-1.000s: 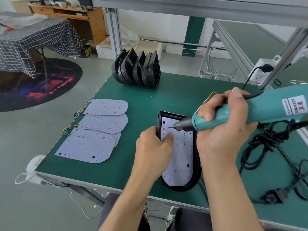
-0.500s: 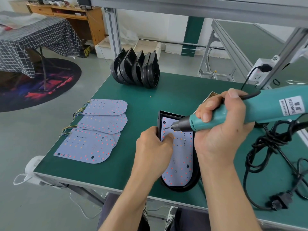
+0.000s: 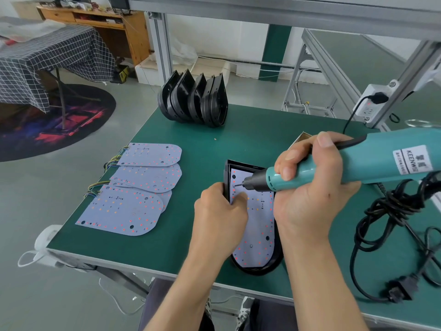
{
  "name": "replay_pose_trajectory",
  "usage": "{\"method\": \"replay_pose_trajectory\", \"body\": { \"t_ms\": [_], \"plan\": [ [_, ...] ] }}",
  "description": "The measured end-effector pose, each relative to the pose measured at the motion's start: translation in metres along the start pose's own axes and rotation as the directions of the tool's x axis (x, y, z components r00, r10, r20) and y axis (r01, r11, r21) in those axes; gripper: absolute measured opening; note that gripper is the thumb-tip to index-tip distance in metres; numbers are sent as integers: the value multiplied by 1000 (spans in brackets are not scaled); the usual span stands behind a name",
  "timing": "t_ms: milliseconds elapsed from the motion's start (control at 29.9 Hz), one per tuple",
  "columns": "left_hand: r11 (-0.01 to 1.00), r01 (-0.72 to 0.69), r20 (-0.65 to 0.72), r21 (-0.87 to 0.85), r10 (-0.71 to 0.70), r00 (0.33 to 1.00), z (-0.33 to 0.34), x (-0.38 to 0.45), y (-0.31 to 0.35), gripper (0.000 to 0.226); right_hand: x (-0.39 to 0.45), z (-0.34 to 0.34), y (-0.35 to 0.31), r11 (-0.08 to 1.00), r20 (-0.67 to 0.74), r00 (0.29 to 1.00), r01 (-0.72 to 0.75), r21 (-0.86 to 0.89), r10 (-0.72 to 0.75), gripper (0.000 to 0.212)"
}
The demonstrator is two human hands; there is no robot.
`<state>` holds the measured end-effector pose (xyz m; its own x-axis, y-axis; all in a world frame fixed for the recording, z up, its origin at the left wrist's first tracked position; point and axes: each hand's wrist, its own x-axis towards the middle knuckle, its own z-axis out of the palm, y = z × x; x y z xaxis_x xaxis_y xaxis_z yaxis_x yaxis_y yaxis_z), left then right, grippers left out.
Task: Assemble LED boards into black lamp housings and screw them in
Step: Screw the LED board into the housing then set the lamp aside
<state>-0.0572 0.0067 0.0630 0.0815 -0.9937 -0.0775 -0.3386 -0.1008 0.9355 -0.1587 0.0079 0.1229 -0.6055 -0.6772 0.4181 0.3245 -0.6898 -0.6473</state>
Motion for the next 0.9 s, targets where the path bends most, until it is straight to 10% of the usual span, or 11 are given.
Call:
{"method": "replay_pose_trajectory", "body": {
  "t_ms": [904],
  "plan": [
    [999,-15,-9,43,15,1000,1,-3,1,35,-6,1,-1,998,145,988,63,-22,-59,19]
  ]
}}
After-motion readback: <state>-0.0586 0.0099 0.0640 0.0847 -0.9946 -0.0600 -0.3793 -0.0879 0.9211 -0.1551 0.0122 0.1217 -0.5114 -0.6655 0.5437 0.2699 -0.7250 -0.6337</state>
